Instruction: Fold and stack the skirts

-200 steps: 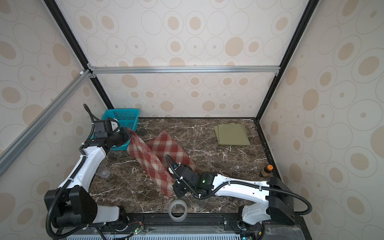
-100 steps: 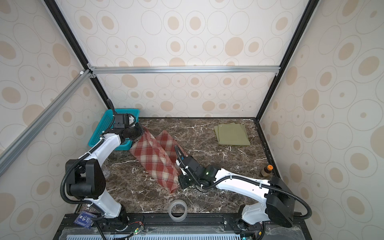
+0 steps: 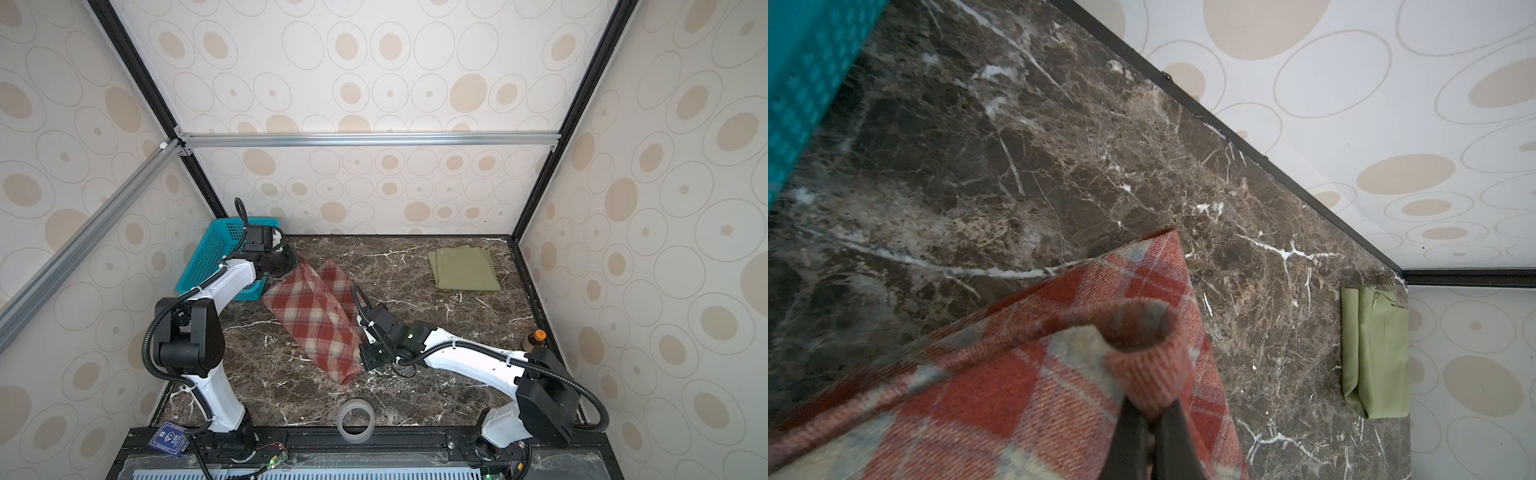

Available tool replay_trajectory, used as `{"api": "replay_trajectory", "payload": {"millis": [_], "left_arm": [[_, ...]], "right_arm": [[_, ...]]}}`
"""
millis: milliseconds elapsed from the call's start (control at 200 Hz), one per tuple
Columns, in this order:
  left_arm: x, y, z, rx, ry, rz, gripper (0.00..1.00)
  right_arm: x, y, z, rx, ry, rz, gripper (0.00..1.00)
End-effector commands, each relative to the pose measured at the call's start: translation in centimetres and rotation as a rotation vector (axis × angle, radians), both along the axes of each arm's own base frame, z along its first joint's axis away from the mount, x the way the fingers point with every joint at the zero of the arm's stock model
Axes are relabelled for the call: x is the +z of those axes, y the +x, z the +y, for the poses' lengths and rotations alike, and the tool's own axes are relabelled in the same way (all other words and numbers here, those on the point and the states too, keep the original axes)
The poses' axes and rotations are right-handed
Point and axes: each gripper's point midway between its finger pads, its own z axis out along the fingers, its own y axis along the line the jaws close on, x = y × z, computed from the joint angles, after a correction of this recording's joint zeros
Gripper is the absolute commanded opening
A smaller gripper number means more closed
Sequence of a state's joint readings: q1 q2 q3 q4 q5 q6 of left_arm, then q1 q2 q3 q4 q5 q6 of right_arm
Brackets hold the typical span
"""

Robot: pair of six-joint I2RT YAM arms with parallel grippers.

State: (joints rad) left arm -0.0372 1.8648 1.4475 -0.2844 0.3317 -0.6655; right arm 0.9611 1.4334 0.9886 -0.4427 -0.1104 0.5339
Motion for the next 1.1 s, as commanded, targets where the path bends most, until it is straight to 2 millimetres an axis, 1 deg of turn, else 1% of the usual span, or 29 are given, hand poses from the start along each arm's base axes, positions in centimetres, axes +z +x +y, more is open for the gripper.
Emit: {"api": "replay_trajectory", "payload": {"millis": [0, 195, 330, 430, 715, 1095], "left_arm": [[3.5, 3.2, 1.0, 0.042, 0.036, -0.136, 0.0], [2.6, 4.2, 0.2, 0.027, 0.042, -0.123, 0.0], [2.3, 4.9, 0.2, 0.03, 0.04, -0.122, 0.0], [1.9, 5.3, 0.0, 0.028, 0.038, -0.118, 0.0], [0.1, 6.1, -0.3, 0.022, 0.036, -0.093, 0.0], [-0.9, 7.2, -0.6, 0.022, 0.027, -0.086, 0.0]], "right_arm": [[-1.1, -0.9, -1.8, -0.004, -0.096, 0.061, 0.0], [-0.8, 0.0, -2.6, -0.03, -0.137, 0.041, 0.0], [-0.7, 0.4, -2.8, -0.037, -0.154, 0.039, 0.0], [-0.9, 0.7, -3.0, -0.039, -0.172, 0.046, 0.0], [-1.5, 1.5, -3.3, -0.05, -0.211, 0.063, 0.0], [-1.4, 2.6, -3.7, -0.051, -0.261, 0.051, 0.0]]}}
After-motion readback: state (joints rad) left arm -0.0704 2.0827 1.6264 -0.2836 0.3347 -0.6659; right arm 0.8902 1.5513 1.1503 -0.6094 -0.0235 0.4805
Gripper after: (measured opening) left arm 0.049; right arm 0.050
